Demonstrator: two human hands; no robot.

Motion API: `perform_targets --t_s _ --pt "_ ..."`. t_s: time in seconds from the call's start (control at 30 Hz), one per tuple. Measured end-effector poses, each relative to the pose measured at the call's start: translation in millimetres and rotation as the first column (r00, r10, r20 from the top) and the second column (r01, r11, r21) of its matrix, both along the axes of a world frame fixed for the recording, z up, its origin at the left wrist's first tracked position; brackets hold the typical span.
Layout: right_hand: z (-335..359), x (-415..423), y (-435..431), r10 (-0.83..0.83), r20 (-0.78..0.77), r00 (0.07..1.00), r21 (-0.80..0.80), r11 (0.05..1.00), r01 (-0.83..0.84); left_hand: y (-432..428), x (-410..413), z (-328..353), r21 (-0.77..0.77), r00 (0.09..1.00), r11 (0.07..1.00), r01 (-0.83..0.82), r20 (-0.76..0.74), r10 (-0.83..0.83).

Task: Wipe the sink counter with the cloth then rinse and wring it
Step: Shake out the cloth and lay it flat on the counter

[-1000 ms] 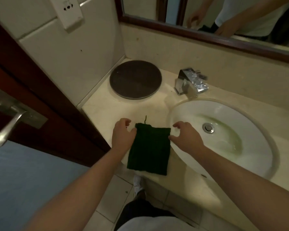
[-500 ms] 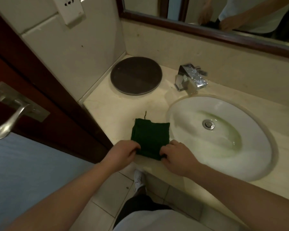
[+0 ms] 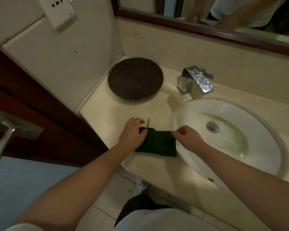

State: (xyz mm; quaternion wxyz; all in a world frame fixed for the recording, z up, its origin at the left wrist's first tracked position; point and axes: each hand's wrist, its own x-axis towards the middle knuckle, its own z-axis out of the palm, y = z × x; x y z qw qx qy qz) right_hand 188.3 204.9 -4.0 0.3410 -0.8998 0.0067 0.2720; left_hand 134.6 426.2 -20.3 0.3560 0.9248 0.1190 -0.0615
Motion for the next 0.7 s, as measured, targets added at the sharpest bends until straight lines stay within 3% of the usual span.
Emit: perform_targets --t_s 0.07,0.13,0.3,0.4,0.47,0.57,0.63,0.7 --pt "-6 0 2 -0.050 -0.184 0.982 0.016 0.998 0.053 3 4 -4 0.072 0.988 0.987 0.143 -0.076 -0.138" --pt "-13 -1 4 -0.040 -0.272 0.961 -0.015 0.999 0.037 4 10 -7 0.175 0.954 0.942 0.285 -0.149 -0.261" --pt "-9 1 18 0.037 -0.188 0.981 0.000 0.999 -0.037 10 30 -6 0.121 0.922 0.927 0.355 -0.208 -0.326" --pt "10 11 28 0.075 -0.103 0.992 0.052 0.996 -0.070 21 35 -2 -0.066 0.923 0.942 0.328 -0.191 -0.334" --pt "31 28 36 0.133 -0.022 0.991 0.065 0.989 -0.132 34 39 0 -0.313 0.937 0.934 0.175 -0.239 -0.256" --pt "68 58 58 0.257 0.065 0.964 0.127 0.956 -0.263 57 46 3 -0.634 0.924 0.769 -0.082 -0.337 -0.179" --pt "90 79 77 0.344 0.121 0.931 0.136 0.923 -0.359 65 52 8 -0.747 0.925 0.639 -0.183 -0.351 -0.147" --pt "106 102 96 0.399 0.191 0.897 0.101 0.901 -0.422 70 62 15 -0.790 0.938 0.571 -0.223 -0.333 -0.095"
